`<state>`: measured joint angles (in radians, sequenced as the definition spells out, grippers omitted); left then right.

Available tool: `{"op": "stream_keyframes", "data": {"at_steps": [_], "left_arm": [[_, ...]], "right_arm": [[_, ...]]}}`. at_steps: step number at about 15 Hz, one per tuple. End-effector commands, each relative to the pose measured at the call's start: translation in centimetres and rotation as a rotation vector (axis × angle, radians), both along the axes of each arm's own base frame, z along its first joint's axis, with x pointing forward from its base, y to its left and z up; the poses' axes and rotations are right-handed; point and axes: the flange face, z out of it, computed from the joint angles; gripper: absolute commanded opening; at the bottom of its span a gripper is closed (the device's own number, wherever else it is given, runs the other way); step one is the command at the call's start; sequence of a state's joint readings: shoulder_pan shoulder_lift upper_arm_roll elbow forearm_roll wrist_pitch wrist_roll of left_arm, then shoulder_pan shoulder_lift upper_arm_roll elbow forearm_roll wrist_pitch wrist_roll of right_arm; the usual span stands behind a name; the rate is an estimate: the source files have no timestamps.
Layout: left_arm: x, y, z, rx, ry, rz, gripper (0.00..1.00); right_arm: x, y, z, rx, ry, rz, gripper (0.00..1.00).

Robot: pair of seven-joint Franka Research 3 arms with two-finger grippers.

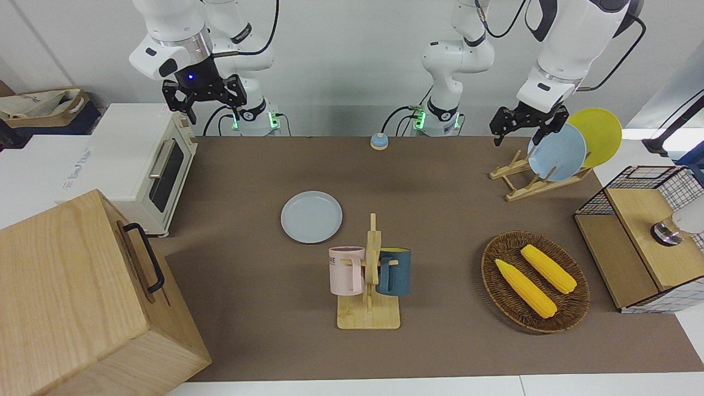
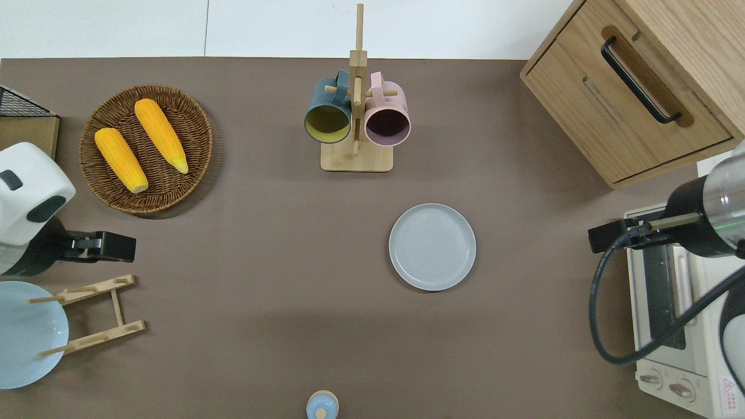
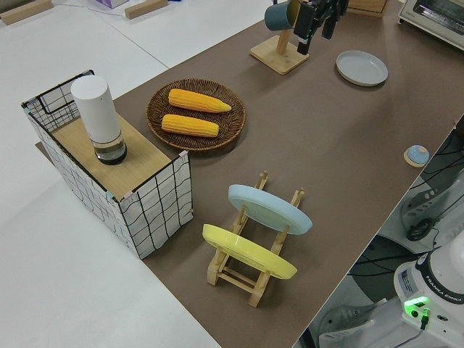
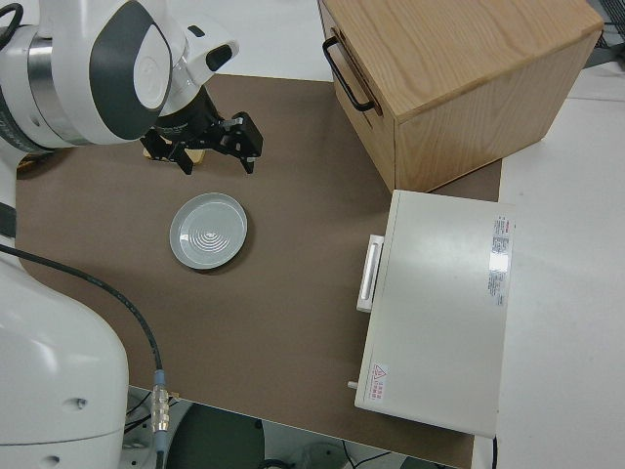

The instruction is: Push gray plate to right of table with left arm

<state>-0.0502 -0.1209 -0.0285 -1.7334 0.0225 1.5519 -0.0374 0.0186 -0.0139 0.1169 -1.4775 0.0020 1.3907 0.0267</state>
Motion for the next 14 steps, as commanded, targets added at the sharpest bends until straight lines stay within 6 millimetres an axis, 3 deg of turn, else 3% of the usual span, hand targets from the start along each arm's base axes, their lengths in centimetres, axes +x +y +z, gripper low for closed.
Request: {"op": "stream_keyframes", "data": {"at_steps": [1, 6, 14], "left_arm": [[-4.6, 0.4, -0.7, -0.009, -0.007, -0.008, 0.99], [-6.1, 0.7, 0.4, -0.011, -0.009, 0.009, 0.99], [-5.5, 0.5, 0.6, -0.022, -0.031, -0.005, 0.99]], "right_arm": [[-0.2, -0.2, 0.4, 0.009, 0.005, -0.006, 0.983], [-0.2, -0.2, 0.4, 0.009, 0.005, -0.006, 0.983], [-0.2, -0.2, 0.4, 0.009, 0.005, -0.008, 0.983]]}}
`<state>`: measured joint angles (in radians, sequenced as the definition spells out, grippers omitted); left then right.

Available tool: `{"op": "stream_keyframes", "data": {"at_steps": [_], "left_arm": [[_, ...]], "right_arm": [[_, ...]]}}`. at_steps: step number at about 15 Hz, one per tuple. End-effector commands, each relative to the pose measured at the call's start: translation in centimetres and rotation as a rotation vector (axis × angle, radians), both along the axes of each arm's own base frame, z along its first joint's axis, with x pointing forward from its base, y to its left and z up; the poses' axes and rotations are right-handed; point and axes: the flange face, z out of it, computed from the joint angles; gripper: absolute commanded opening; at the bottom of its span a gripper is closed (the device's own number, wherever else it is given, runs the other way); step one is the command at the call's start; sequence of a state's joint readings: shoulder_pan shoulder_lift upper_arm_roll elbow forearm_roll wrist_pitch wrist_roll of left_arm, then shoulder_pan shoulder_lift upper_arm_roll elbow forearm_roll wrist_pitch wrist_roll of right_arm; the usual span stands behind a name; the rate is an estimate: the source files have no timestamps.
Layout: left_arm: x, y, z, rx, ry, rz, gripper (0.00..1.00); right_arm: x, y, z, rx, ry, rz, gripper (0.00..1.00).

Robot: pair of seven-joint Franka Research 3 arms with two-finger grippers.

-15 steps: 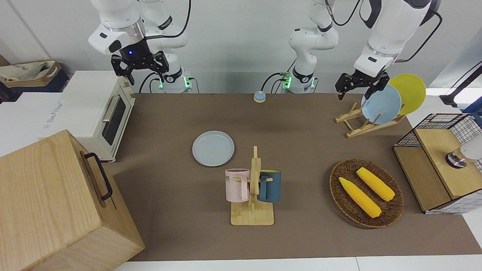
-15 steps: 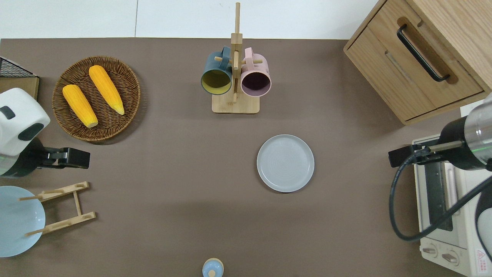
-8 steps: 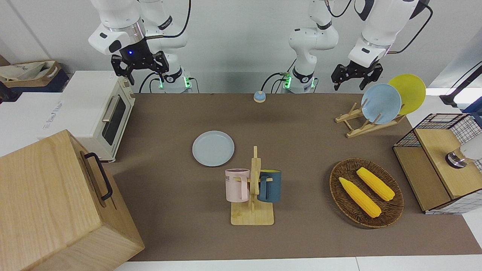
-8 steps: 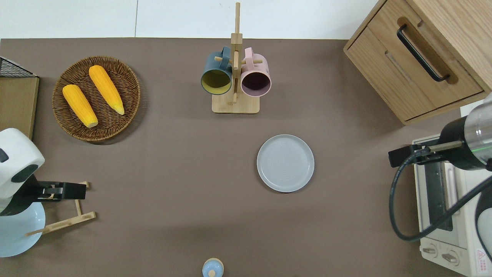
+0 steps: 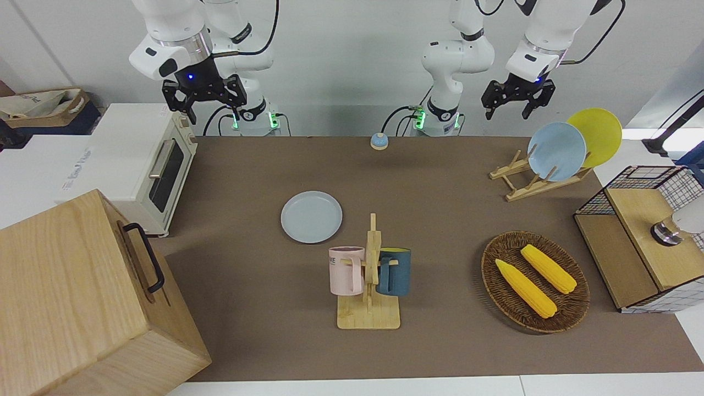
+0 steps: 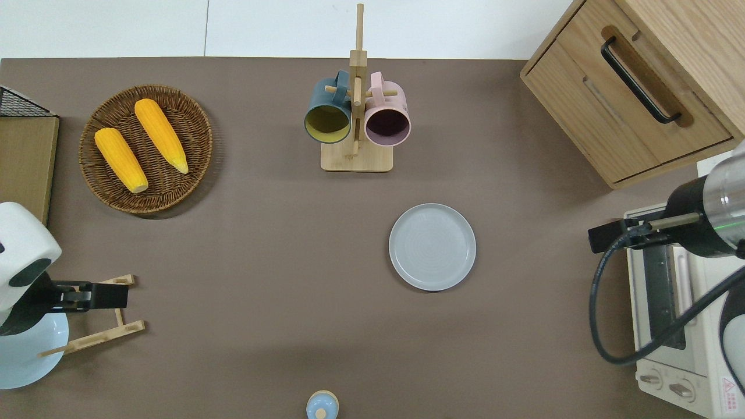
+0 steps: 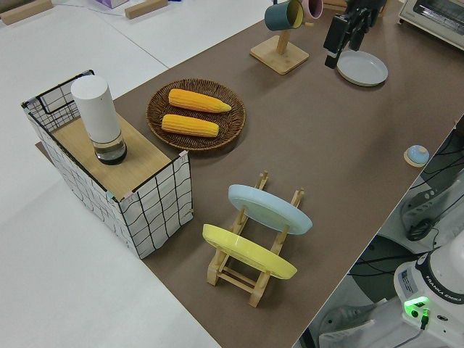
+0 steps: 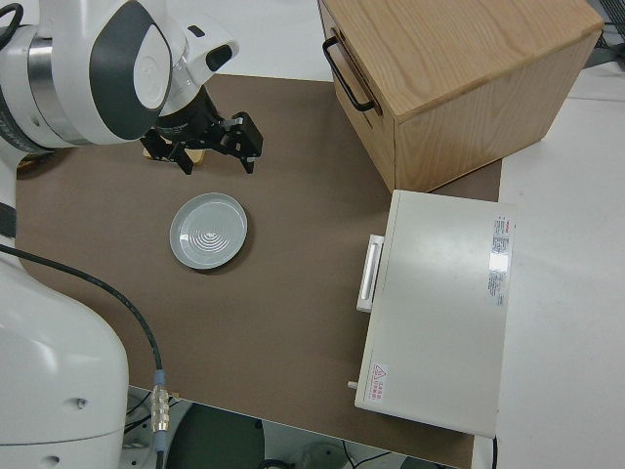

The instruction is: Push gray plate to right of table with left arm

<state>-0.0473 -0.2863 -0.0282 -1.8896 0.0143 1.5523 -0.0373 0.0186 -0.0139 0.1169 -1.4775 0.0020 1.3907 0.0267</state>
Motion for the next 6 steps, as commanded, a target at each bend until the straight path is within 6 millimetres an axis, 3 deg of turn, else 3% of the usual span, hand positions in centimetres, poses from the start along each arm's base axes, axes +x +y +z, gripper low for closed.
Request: {"op": "stream_keyframes", "data": {"at_steps": [1, 6], "left_arm": [[-0.03, 0.01, -0.08, -0.029, -0.032, -0.01, 0.99], [0.21, -0.01, -0.19, -0.029, -0.038, -0.01, 0.99]], "right_arm": [[-0.24, -0.24, 0.4, 0.009, 0.005, -0.008, 0.983], [-0.24, -0.24, 0.4, 0.009, 0.005, -0.006, 0.983]]}}
